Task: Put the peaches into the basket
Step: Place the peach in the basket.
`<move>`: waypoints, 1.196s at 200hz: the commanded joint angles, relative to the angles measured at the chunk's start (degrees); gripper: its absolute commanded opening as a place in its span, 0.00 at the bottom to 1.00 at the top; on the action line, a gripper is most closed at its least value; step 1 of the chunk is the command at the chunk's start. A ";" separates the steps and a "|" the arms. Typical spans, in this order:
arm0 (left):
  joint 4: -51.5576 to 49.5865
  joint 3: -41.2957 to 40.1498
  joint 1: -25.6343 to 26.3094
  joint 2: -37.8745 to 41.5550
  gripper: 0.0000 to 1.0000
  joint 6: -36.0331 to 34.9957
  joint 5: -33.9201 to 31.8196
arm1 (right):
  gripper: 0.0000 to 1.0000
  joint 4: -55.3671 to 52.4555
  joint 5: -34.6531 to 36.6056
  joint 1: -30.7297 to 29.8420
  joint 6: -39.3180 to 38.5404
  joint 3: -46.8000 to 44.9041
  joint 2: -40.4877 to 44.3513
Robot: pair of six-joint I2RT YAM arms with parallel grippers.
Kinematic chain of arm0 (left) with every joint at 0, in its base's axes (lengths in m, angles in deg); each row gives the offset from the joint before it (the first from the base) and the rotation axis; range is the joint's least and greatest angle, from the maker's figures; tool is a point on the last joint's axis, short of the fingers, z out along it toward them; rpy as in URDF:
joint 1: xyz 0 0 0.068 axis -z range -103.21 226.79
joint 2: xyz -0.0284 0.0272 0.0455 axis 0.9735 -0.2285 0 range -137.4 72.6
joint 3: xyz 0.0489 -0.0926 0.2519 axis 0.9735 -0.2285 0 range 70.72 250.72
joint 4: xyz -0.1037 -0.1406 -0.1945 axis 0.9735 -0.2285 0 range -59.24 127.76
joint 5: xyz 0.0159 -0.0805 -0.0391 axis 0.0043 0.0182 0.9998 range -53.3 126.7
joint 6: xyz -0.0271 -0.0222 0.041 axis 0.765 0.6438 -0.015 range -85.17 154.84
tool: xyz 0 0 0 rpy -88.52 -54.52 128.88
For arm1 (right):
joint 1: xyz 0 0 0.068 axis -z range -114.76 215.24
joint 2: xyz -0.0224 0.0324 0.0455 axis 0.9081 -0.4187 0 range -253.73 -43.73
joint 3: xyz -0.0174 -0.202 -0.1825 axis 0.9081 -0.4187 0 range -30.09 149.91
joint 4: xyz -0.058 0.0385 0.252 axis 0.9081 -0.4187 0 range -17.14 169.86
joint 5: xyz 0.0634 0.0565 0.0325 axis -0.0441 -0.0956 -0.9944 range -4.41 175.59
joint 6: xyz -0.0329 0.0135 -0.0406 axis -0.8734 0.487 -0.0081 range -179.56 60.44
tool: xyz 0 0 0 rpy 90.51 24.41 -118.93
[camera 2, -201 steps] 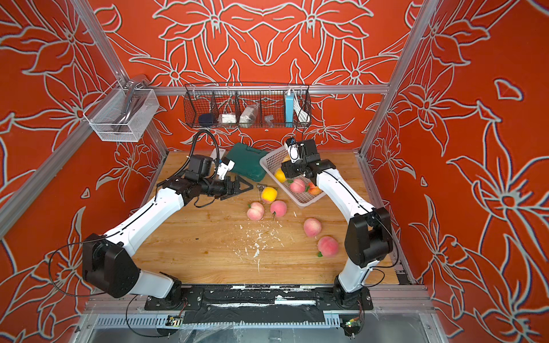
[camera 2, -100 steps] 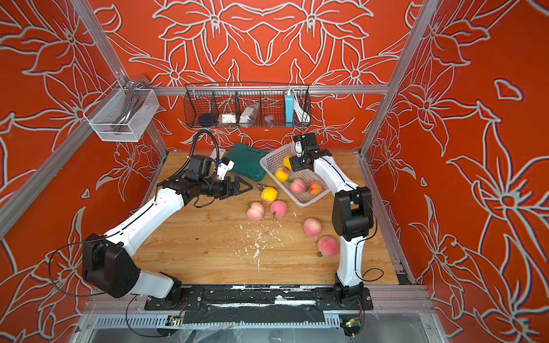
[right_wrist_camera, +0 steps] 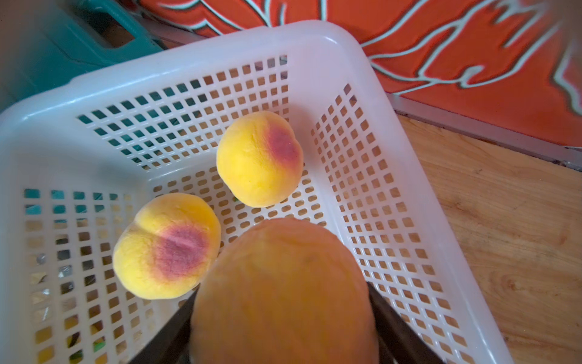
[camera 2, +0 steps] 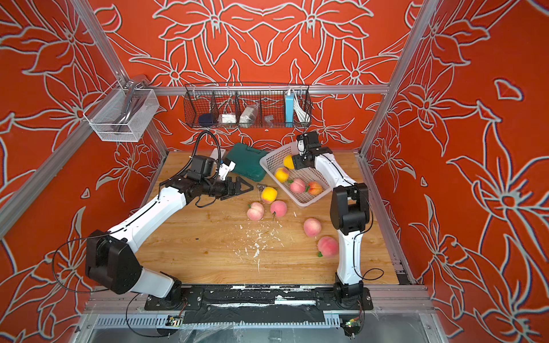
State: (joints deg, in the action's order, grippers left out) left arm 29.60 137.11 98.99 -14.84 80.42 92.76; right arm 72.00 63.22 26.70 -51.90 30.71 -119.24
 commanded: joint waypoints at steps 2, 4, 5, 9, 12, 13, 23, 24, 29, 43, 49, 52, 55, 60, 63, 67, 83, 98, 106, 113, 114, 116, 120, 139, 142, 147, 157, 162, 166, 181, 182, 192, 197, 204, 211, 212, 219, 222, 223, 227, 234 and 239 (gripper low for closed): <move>-2.62 0.80 -2.03 3.43 0.90 -2.79 -2.59 | 0.71 -2.16 1.37 1.86 -1.08 2.62 -0.67; -3.01 0.88 -2.13 3.55 0.90 -3.14 -2.85 | 0.71 -2.36 1.37 1.95 -1.16 2.74 -0.69; -3.18 0.91 -2.19 3.66 0.90 -3.31 -3.00 | 0.71 -2.48 1.41 2.06 -1.20 2.79 -0.74; -4.02 1.16 -2.31 3.85 0.91 -4.05 -3.54 | 0.71 -2.84 1.53 2.29 -1.35 3.12 -0.90; -4.74 1.38 -2.35 4.00 0.91 -4.61 -3.95 | 0.71 -3.09 1.60 2.45 -1.47 3.38 -1.02; -4.97 1.42 -2.43 4.10 0.91 -4.79 -4.07 | 0.71 -3.20 1.62 2.48 -1.49 3.46 -1.08; -6.74 1.85 -2.84 4.68 0.91 -6.31 -5.71 | 0.71 -4.00 1.72 3.21 -1.97 4.27 -1.52; -6.89 1.88 -2.89 4.75 0.91 -6.48 -5.88 | 0.71 -4.05 1.76 3.30 -1.96 4.34 -1.59; -7.52 1.98 -3.15 5.03 0.91 -7.12 -6.62 | 0.71 -4.46 1.88 3.74 -2.04 4.77 -1.83; -9.33 2.31 -4.03 5.51 0.91 -8.97 -8.30 | 0.71 -5.75 2.12 5.34 -2.28 6.18 -3.08; -10.59 2.78 -4.37 5.66 0.91 -10.34 -9.19 | 0.71 -6.34 2.23 6.16 -2.47 6.86 -3.67; -11.36 2.97 -4.36 5.73 0.91 -11.15 -9.75 | 0.71 -6.61 2.29 6.56 -2.60 7.21 -4.02; -12.14 3.36 -4.35 5.78 0.91 -12.03 -10.41 | 0.71 -6.90 2.39 6.97 -2.66 7.57 -4.42; -13.64 3.91 -4.37 5.83 0.91 -13.60 -11.42 | 0.71 -7.27 2.67 7.63 -2.88 8.23 -5.03; -14.38 4.25 -4.36 5.87 0.91 -14.38 -12.08 | 0.71 -7.55 2.75 8.11 -2.99 8.64 -5.41; -15.37 4.56 -4.35 5.93 0.91 -15.40 -12.87 | 0.71 -7.94 3.00 8.74 -3.23 9.22 -5.94; -18.66 5.89 -4.37 5.85 0.91 -18.65 -16.01 | 0.71 -9.91 3.59 11.64 -3.60 12.32 -8.73; -20.11 6.29 -4.39 5.66 0.91 -20.13 -17.49 | 0.71 -12.94 6.90 13.60 -5.11 16.11 -11.91; -20.06 6.17 -4.36 5.58 0.91 -20.35 -17.65 | 0.71 -14.62 9.10 14.22 -6.26 18.19 -13.60; -19.81 5.95 -4.40 5.60 0.91 -20.30 -17.65 | 0.71 -15.75 10.59 14.96 -7.04 19.90 -15.28; -19.75 5.86 -4.42 5.61 0.91 -20.33 -17.65 | 0.71 -15.90 10.77 15.02 -7.22 20.12 -15.50; -19.67 5.81 -4.37 5.55 0.91 -20.35 -17.65 | 0.71 -16.23 11.12 15.22 -7.40 20.60 -15.96; -19.49 5.69 -4.36 5.59 0.91 -20.19 -17.60 | 0.71 -16.71 11.82 15.48 -7.75 21.49 -16.90; -18.41 4.74 -4.35 5.92 0.91 -19.83 -17.72 | 0.71 -18.89 15.15 17.00 -9.01 25.44 -20.95; -18.32 4.65 -4.42 5.89 0.91 -19.84 -17.84 | 0.71 -19.14 15.61 17.17 -9.11 26.01 -21.53; -18.29 4.63 -4.39 5.94 0.91 -19.94 -17.98 | 0.71 -19.48 16.56 17.35 -9.35 26.88 -22.49; -18.47 4.67 -4.35 5.91 0.91 -20.27 -18.41 | 0.71 -20.30 18.46 17.75 -9.69 28.60 -24.38; -18.55 4.63 -4.42 5.87 0.91 -20.50 -18.55 | 0.71 -20.81 19.25 17.93 -9.83 29.51 -25.35; -18.57 4.63 -4.38 5.84 0.91 -20.57 -18.67 | 0.71 -21.06 19.85 18.12 -9.89 30.19 -26.07; -18.64 4.61 -4.41 5.70 0.91 -20.80 -18.87 | 0.71 -21.78 20.81 18.97 -9.65 32.50 -28.73; -18.64 4.57 -4.38 5.70 0.91 -20.80 -18.87 | 0.71 -21.81 20.84 19.09 -9.67 32.70 -28.91; -18.64 4.63 -4.36 5.56 0.91 -20.89 -18.88 | 0.72 -22.14 20.71 19.83 -9.39 34.18 -30.73; -18.56 4.63 -4.40 5.46 0.91 -20.89 -18.89 | 0.72 -22.35 20.49 20.16 -9.26 34.92 -31.66; -18.60 4.63 -4.35 5.35 0.91 -20.97 -18.85 | 0.71 -22.78 20.37 20.64 -9.23 36.05 -32.84; -18.56 4.63 -4.39 5.26 0.91 -20.98 -18.96 | 0.72 -22.86 19.91 21.15 -9.12 37.13 -34.18; -18.56 4.63 -4.37 5.26 0.91 -21.02 -18.96 | 0.72 -22.88 19.78 21.19 -9.09 37.30 -34.36; -18.56 4.49 -4.35 5.25 0.91 -21.06 -19.00 | 0.71 -23.27 18.91 21.91 -8.85 38.46 -35.68; -18.49 4.53 -4.35 5.22 0.91 -21.09 -19.12 | 0.71 -23.41 18.51 22.19 -8.62 38.94 -36.32; -18.48 4.53 -4.35 5.24 0.91 -21.17 -19.13 | 0.72 -23.42 18.38 22.28 -8.63 39.13 -36.48; -18.47 4.45 -4.36 5.22 0.91 -21.22 -19.18 | 0.71 -23.66 18.18 22.60 -8.55 39.84 -37.18; -18.31 4.37 -4.35 5.17 0.91 -21.17 -19.20 | 0.72 -24.09 18.06 23.01 -8.53 41.02 -38.30; -18.22 4.32 -4.38 5.01 0.91 -21.19 -19.15 | 0.72 -24.28 18.06 23.18 -8.62 41.65 -38.97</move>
State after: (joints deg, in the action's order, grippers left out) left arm 11.24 141.89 94.79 -10.27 60.57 73.89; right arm 50.41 81.01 48.27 -60.51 68.56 -155.15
